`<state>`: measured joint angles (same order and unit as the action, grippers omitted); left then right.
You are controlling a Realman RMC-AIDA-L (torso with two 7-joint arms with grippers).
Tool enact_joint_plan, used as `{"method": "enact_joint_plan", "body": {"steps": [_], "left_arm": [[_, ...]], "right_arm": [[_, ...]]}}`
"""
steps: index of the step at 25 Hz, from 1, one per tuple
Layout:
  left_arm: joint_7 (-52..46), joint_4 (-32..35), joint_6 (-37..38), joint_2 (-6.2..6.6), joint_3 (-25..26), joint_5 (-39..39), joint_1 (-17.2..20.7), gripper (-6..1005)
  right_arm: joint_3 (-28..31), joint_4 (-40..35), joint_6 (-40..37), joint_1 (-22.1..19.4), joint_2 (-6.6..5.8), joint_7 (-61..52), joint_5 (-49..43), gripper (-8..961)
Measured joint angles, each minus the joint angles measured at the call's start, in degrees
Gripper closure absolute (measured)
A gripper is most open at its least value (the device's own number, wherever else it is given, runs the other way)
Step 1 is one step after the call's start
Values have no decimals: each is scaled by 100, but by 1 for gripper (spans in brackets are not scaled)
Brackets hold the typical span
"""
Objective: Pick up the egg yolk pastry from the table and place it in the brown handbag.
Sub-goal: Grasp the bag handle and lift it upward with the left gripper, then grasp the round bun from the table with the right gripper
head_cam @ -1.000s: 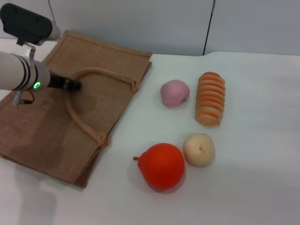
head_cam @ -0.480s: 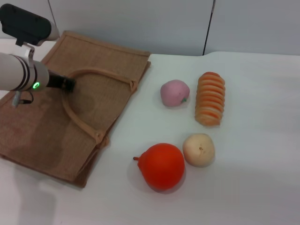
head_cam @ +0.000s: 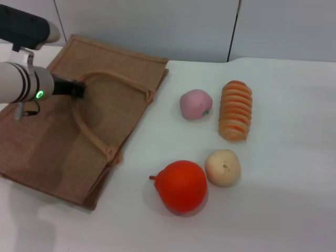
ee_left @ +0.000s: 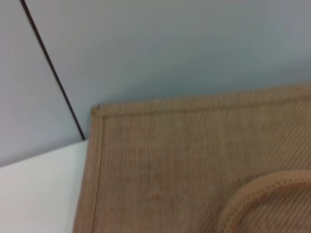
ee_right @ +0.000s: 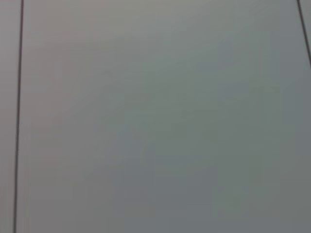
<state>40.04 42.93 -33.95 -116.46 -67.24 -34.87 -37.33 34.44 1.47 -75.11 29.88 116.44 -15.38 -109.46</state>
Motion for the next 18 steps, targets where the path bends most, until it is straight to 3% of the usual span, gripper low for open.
{"method": "enact_joint_plan", "body": {"steps": [3,8,13,14,15,18], "left_arm": [[615,218,-49,1,0,-913,209,872],[2266,378,-393,44,231,-3224,624,873],[4045,22,-1629,57,1168,-5111,784,872],[4045,22,-1629,57,1168,-5111,784,872],[4647,-427,-2331,108,1751,-5583,763,872],[5053,-873,-3041,209,2273,-5863,713,875]], "right_arm": [[-191,-25,0,8,-15,-164,-77,134],[-893,-478,-18,260,-58,-889,-660,137],[-1626,-1261,-5,708,-66,-1950,-1794,140],[-1766,-1369,-11,780,-66,-2125,-2035,141],[-1900,-1466,-22,846,-67,-2279,-2264,142],[-2239,-1671,-78,1003,-69,-2675,-2827,144]]}}
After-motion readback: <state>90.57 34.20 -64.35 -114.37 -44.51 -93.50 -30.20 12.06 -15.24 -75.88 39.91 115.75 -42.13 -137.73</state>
